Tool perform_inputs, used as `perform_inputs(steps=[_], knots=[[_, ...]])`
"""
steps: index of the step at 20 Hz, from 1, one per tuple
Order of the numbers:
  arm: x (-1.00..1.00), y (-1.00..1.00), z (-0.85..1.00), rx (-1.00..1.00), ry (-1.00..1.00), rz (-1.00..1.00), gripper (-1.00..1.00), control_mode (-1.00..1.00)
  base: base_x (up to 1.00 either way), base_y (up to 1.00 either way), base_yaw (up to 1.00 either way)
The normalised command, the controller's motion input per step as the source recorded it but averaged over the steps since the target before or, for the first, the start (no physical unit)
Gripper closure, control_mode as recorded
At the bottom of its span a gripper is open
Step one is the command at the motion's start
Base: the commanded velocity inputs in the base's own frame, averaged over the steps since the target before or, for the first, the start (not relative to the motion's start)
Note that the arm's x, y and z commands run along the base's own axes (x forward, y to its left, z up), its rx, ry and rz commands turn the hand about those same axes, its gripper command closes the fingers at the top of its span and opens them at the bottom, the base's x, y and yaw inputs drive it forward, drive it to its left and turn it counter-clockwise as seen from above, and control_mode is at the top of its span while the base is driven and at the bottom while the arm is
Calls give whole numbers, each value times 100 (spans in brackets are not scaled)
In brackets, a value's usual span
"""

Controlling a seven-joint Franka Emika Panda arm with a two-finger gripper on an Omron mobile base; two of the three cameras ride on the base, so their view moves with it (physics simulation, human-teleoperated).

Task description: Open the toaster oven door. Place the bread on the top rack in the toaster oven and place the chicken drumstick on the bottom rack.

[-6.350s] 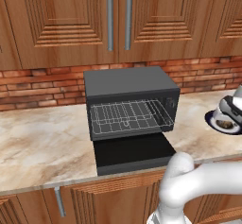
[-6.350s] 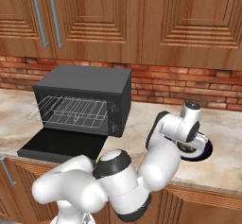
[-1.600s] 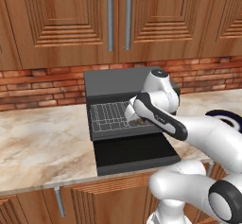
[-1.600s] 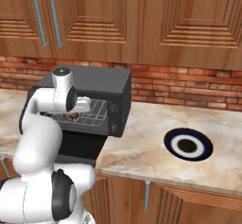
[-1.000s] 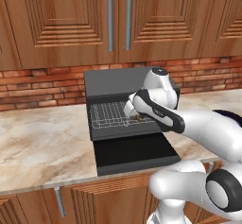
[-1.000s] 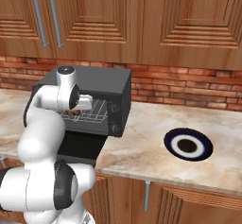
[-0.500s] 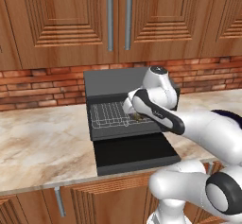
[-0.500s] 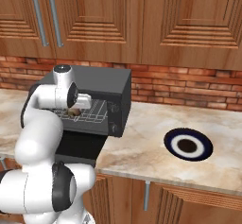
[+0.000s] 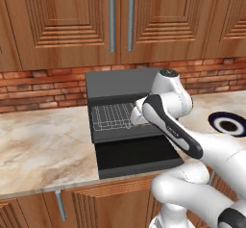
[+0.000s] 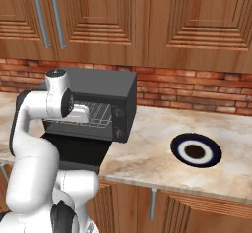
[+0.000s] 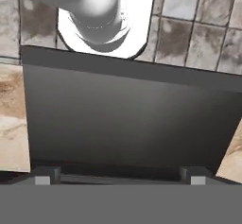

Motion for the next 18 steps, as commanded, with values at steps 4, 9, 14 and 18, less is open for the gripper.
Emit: perform_inputs(steps=[4, 9, 14, 18], knots=[[-15, 12, -28, 0, 11, -2, -100, -100, 0, 0, 0], [66, 56, -61, -1, 9, -2, -100, -100, 0, 0, 0], [88, 22, 3, 0, -3, -3, -100, -100, 0, 0, 0], [87, 26, -2, 0, -3, -5, -100, -100, 0, 0, 0]])
